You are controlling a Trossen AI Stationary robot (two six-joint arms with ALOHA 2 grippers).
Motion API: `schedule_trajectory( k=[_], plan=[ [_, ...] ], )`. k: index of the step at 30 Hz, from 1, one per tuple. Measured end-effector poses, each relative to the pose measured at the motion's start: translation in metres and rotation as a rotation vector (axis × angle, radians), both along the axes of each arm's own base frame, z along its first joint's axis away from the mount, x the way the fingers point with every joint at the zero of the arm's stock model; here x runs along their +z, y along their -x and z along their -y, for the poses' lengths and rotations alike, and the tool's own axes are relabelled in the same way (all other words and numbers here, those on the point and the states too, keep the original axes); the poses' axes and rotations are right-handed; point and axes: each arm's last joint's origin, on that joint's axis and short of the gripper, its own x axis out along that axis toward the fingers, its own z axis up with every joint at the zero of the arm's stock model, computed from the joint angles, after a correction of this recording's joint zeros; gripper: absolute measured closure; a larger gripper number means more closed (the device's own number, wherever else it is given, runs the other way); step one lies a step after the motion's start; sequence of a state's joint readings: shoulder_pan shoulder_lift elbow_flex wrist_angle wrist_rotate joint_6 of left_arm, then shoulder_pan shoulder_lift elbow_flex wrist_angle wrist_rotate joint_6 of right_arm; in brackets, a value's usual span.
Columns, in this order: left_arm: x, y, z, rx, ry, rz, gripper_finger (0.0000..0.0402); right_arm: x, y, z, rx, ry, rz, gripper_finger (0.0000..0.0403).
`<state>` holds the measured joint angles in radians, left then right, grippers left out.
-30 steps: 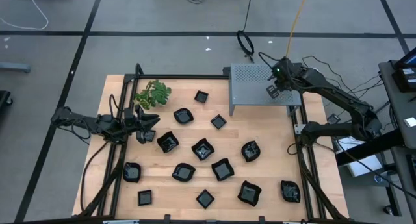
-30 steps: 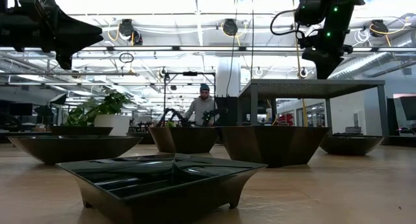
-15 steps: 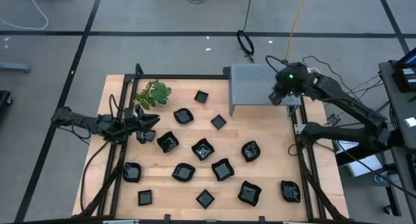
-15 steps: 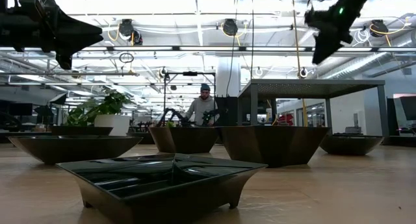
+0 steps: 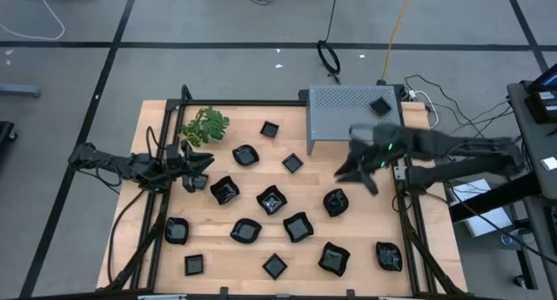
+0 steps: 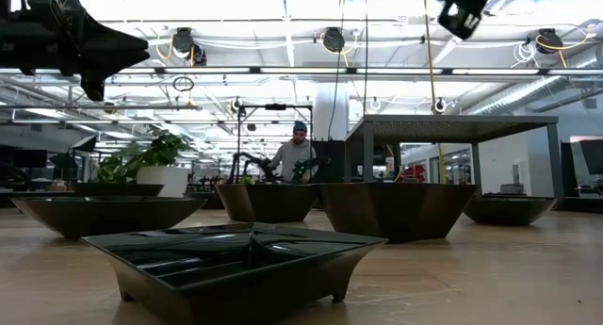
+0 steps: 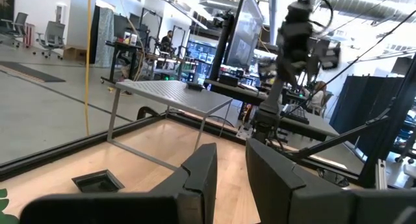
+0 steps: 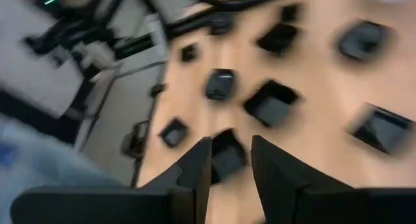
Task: Pick & Place Mini shaped plates
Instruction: Put the leaf shaped plate on the shelf
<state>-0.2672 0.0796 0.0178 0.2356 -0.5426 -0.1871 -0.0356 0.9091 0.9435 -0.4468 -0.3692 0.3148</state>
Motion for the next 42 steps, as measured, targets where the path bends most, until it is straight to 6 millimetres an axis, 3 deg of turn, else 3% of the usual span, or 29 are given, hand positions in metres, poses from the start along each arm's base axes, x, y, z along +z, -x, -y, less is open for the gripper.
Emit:
schedule_trajectory(
  k=[5,10,16,20,26,42],
  plan=[
    [0.0,0.0,0.0,0.0,0.0,0.0,0.0316,-0.045,-0.017,-0.032,0.108,0.051,-0.054,0.0307],
    [0.0,0.0,0.0,0.0,0.0,0.0,0.0316,-0.089,-0.019,-0.052,0.184,0.092,-0.241,0.0307],
    [0.0,0.0,0.0,0.0,0.0,0.0,0.0316,-0.121,-0.018,-0.069,0.288,0.161,-0.352,0.0307],
    [0.0,0.0,0.0,0.0,0.0,0.0,0.0316,-0.134,-0.016,-0.074,0.424,0.301,-0.324,0.0307],
    [0.0,0.0,0.0,0.0,0.0,0.0,0.0316,-0.146,-0.013,-0.074,0.482,0.526,-0.291,0.0307],
    [0.0,0.0,0.0,0.0,0.0,0.0,0.0316,-0.163,-0.007,-0.072,0.555,0.572,-0.213,0.0305]
  ],
)
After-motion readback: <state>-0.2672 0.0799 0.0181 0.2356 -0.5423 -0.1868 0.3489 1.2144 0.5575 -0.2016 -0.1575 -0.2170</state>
